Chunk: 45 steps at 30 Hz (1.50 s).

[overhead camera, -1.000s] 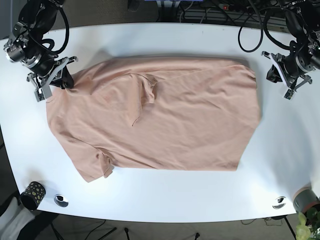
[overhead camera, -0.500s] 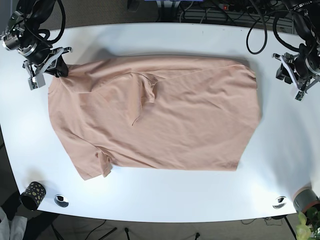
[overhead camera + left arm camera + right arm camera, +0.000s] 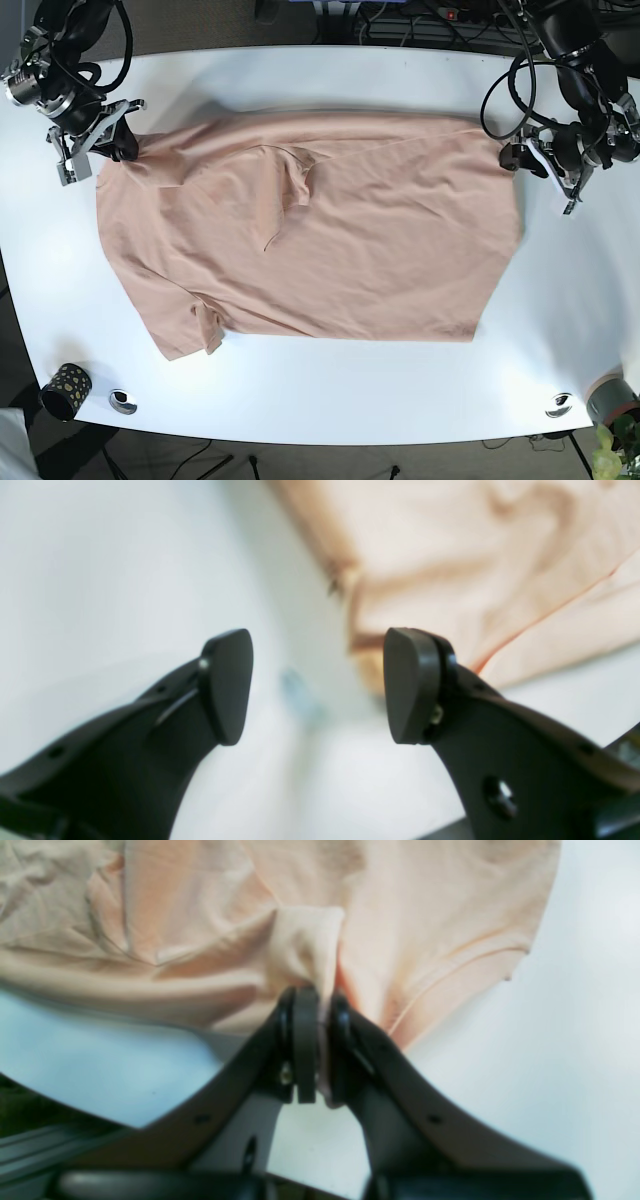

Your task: Fold the T-shirt properly

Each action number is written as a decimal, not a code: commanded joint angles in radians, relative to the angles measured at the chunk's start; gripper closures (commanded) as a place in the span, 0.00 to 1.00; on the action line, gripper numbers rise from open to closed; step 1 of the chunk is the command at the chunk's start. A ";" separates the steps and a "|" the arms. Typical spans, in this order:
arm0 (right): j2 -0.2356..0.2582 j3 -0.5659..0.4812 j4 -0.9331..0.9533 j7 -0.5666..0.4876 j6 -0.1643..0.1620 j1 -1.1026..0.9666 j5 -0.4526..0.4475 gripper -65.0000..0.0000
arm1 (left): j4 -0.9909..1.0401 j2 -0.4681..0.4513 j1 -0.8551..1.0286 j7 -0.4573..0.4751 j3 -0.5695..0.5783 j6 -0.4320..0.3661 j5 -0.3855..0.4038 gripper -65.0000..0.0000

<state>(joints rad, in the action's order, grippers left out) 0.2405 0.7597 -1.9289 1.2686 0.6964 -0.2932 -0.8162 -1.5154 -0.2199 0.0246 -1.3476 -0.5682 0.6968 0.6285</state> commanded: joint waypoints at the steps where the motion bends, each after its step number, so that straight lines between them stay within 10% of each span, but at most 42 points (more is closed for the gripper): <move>1: 0.013 0.007 -0.016 -0.017 0.002 0.004 -0.018 1.00 | 0.022 0.007 -0.030 0.007 0.026 0.001 0.015 0.40; 11: 0.012 0.007 -0.016 -0.017 0.002 0.005 -0.018 1.00 | 0.105 0.014 -0.067 0.064 0.109 0.001 0.015 0.42; 18: 0.012 0.010 -0.016 -0.017 0.002 0.021 -0.018 1.00 | 0.083 0.003 -0.059 0.086 0.107 0.001 0.014 0.98; 32: 0.012 0.008 -0.017 -0.017 0.002 0.016 -0.024 1.00 | -0.362 -0.055 0.117 -0.031 -0.029 0.001 0.014 0.95; 45: 0.023 0.010 -0.017 -0.017 0.002 0.016 -0.024 1.00 | -0.374 -0.149 0.004 -0.048 0.122 0.001 0.003 0.87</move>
<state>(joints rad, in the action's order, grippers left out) 0.2409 0.7605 -1.9289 1.2694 0.6968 -0.2817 -0.8223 -1.8854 -0.3428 0.0574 -1.4082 -0.4686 0.6971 0.6319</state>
